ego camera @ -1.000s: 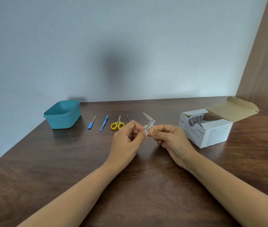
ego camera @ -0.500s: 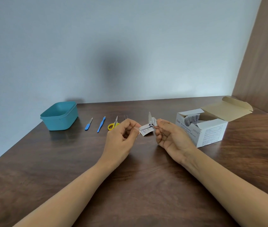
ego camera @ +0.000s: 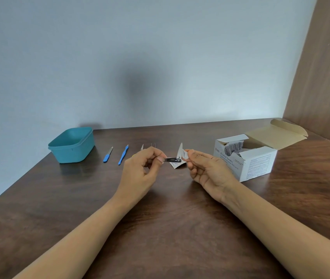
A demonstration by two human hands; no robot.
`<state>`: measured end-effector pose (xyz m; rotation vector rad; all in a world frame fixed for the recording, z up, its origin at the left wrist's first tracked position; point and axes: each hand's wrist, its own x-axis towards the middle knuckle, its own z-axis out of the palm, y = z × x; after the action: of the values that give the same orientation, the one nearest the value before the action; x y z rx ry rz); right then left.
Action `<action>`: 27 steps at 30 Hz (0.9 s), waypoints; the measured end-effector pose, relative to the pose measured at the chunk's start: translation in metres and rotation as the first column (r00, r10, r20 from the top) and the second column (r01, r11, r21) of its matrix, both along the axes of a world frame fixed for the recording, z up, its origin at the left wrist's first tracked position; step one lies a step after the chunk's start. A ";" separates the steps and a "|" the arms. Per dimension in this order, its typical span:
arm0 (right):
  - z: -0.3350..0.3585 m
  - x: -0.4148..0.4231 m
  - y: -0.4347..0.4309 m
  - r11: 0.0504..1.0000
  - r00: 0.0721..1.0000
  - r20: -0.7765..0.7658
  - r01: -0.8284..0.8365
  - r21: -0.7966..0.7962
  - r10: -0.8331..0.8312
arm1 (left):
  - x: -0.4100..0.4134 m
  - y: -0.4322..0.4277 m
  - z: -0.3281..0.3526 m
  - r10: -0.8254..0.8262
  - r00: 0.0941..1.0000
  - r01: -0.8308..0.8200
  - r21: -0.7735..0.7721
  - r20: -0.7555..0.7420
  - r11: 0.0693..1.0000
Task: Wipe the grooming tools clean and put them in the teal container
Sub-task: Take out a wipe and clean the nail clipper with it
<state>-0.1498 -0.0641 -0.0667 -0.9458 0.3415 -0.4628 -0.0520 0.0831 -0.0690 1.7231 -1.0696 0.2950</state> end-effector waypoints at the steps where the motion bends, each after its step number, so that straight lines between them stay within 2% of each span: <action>1: 0.000 0.000 0.000 1.000 1.000 -0.001 -0.004 0.001 0.004 | 0.000 0.000 -0.001 0.005 1.000 -0.005 0.001 0.004 1.000; 16: -0.003 0.001 0.004 0.993 0.999 -0.029 -0.017 -0.120 0.014 | 0.002 0.000 -0.001 0.057 0.992 -0.056 -0.015 0.113 0.998; 22: -0.002 0.001 -0.003 0.999 1.000 -0.001 -0.016 0.038 0.016 | 0.002 -0.001 -0.003 0.060 0.987 -0.058 -0.017 0.149 0.998; 27: -0.002 0.001 -0.001 0.999 0.999 -0.027 -0.038 0.011 0.038 | 0.001 0.000 -0.003 0.074 0.981 -0.071 -0.020 0.180 0.997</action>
<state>-0.1488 -0.0651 -0.0690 -0.9474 0.3499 -0.4135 -0.0506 0.0827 -0.0720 1.7513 -1.1339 0.5119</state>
